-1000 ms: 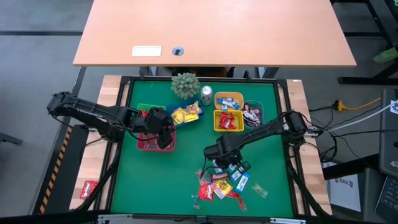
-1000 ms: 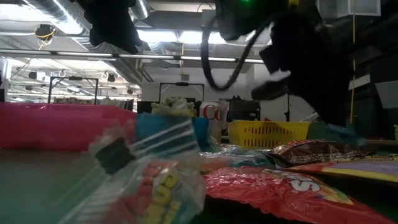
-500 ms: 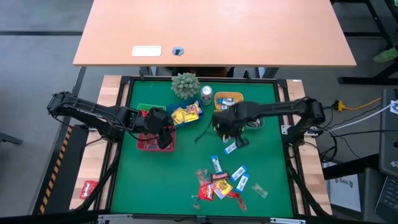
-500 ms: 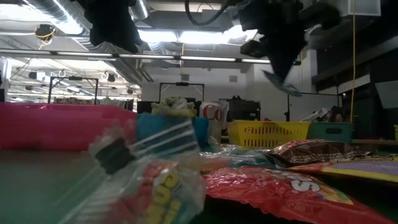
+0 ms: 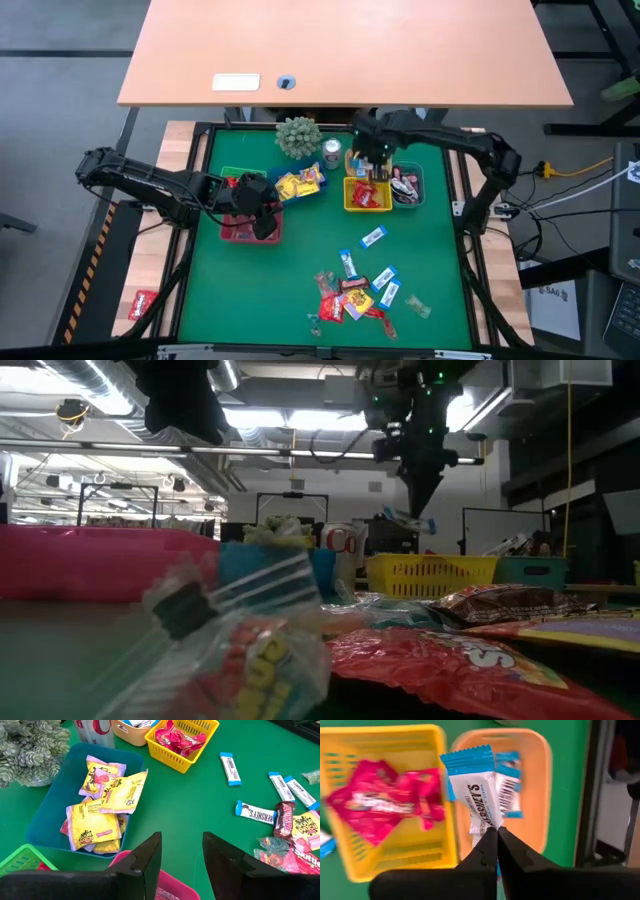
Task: Sort candy
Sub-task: Put the blue chocolate bar into the orange bin, then put the brown candy bar into the green bin
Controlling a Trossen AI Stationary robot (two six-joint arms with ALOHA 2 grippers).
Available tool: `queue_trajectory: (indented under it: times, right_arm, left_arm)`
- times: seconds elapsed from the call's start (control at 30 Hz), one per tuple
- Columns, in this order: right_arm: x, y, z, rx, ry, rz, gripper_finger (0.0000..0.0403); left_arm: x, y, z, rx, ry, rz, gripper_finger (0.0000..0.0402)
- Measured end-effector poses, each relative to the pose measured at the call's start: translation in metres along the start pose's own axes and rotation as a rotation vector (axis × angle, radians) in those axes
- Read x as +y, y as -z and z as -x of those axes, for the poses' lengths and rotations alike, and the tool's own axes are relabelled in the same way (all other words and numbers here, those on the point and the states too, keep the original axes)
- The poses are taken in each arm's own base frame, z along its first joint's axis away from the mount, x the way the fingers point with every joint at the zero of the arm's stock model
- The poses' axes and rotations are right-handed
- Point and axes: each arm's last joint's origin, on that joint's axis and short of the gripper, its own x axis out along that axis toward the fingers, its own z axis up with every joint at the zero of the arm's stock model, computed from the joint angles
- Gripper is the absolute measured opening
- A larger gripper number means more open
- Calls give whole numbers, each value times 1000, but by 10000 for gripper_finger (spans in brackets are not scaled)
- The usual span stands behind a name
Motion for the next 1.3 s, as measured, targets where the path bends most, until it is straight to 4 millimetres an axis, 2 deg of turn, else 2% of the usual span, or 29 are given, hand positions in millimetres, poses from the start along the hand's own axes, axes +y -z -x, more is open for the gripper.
queue_trajectory:
  times: [0.23, 0.53, 0.7, 0.83, 0.97, 1.17, 1.3]
  right_arm:
    - [-25, 13, -2, 16, 10, -80, 27]
    - [-24, 13, -2, 17, 9, -76, 123]
    - [-20, 20, 1, 100, -41, -152, 151]
    - [0, 21, 8, 112, -229, -148, 154]
    - [36, 11, 23, 47, -384, -82, 154]
    - [102, -4, 37, 19, -429, 75, 154]
    - [145, -2, 39, 46, -458, 204, 154]
  left_arm:
    - [0, 0, 0, 0, 0, 0, 131]
    - [0, 0, 0, 0, 0, -2, 131]
    - [0, 0, 0, 0, 0, -2, 131]
    - [0, 0, 0, 0, 0, -2, 131]
    - [0, 0, 0, 0, 0, -1, 131]
    - [0, 0, 0, 0, 0, -1, 131]
    - [-1, 0, 0, 1, 3, -1, 131]
